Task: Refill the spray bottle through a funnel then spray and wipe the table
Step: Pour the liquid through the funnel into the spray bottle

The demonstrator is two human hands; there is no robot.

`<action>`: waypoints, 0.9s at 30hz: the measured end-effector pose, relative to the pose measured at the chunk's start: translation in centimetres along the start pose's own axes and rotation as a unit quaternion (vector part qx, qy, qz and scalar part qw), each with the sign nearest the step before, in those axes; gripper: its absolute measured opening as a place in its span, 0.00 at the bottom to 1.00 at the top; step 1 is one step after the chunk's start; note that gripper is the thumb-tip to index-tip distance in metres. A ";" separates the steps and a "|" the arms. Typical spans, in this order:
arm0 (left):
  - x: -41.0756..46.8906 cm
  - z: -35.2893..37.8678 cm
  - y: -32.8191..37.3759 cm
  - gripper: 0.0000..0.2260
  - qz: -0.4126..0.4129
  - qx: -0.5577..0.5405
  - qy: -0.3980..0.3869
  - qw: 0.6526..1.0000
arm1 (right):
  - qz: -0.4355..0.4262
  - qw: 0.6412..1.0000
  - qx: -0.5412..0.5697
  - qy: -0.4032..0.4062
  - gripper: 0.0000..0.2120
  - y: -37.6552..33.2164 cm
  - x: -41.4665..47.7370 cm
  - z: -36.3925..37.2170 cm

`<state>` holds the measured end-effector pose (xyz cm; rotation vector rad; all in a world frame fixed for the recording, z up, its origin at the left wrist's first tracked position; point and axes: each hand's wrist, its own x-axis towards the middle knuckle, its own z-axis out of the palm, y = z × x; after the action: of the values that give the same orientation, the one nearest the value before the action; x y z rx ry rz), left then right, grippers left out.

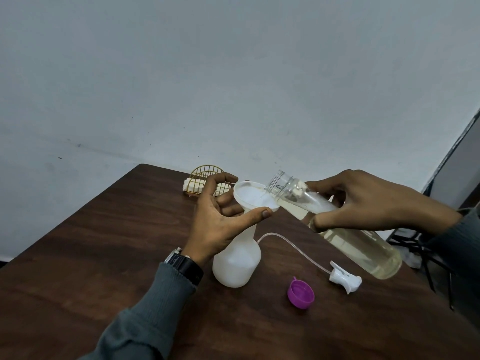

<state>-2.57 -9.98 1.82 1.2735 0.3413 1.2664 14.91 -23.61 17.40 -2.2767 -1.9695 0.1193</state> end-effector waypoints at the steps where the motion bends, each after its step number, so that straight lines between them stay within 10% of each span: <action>1: 0.0 0.0 0.0 0.35 0.000 0.000 0.000 1.000 | 0.001 1.000 -0.001 0.000 0.24 0.0 0.0 0.0; 27: -0.2 0.3 0.5 0.34 -0.008 -0.001 0.009 1.000 | -0.002 1.000 -0.027 -0.002 0.23 -0.8 -0.1 -0.1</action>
<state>-2.66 -10.38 2.21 1.2573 0.3623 1.2651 14.15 -23.64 17.58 -2.3056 -2.0036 0.0703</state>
